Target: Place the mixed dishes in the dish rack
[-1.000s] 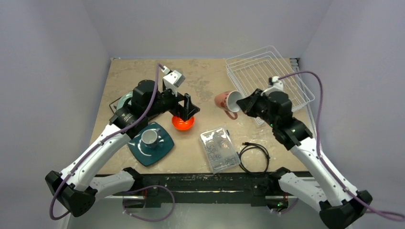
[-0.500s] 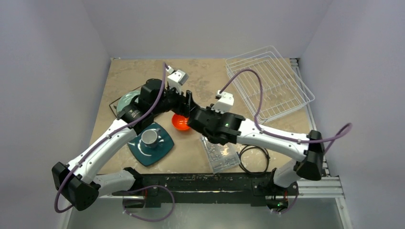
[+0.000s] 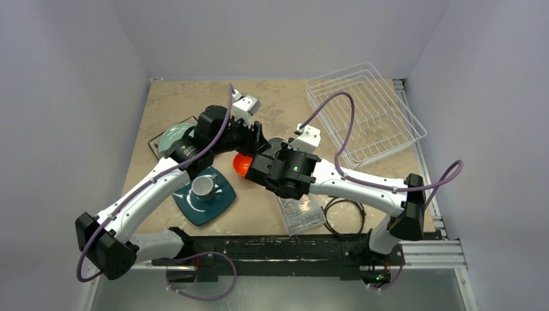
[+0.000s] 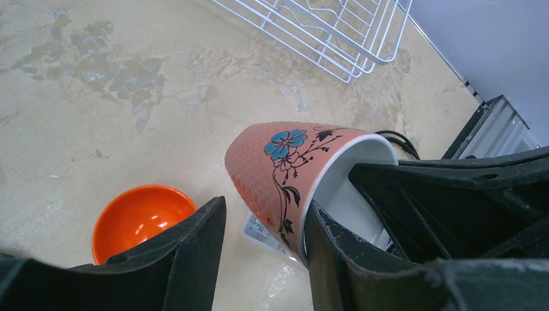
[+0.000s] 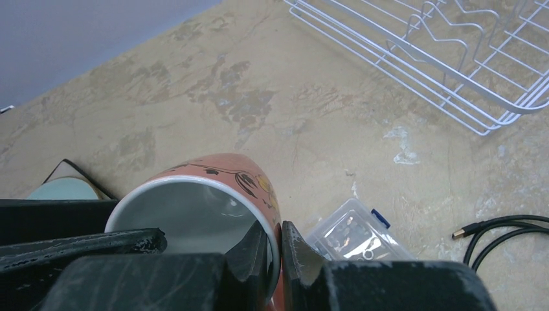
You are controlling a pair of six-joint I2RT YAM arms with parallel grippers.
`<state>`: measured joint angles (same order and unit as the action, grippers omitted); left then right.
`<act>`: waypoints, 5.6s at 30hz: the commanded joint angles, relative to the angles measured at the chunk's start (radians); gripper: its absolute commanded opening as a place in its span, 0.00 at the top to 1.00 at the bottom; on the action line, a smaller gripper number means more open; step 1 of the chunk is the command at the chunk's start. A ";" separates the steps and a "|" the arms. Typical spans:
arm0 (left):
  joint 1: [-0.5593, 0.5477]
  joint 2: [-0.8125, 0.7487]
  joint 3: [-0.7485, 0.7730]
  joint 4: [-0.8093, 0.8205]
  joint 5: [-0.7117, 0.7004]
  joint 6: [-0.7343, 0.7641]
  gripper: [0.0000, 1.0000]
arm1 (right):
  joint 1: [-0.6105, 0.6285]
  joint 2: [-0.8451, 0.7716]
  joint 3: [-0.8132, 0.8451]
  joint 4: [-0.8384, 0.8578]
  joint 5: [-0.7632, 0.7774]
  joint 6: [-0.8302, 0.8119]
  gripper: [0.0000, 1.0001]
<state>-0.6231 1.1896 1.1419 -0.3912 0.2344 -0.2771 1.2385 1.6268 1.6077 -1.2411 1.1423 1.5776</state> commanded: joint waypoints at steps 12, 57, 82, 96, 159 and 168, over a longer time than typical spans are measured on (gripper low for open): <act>-0.037 0.102 0.083 -0.078 -0.082 0.046 0.88 | 0.022 0.065 0.195 -0.026 0.149 -0.043 0.91; 0.174 0.211 -0.281 1.618 0.773 -1.003 1.00 | -0.392 -0.855 -1.039 1.823 -1.184 -0.467 0.01; 0.175 0.101 -0.282 1.253 0.723 -0.736 1.00 | -0.393 -0.765 -1.154 2.101 -1.173 -0.449 0.02; 0.174 0.092 -0.318 1.294 0.672 -0.745 1.00 | -0.393 -0.690 -1.201 2.361 -1.083 -0.439 0.07; 0.108 -0.248 -0.070 0.206 -0.367 0.045 0.11 | -0.398 -0.778 -0.492 0.676 -0.018 -1.136 1.00; 0.104 -0.140 0.079 0.154 -0.340 0.318 0.12 | -0.648 -0.539 -0.370 0.947 -0.306 -1.336 1.00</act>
<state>-0.5121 1.0191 1.2060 -0.2241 -0.1318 -0.1085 0.7223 0.9966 1.1000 -0.4759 0.9779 0.3344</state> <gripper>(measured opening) 0.887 0.687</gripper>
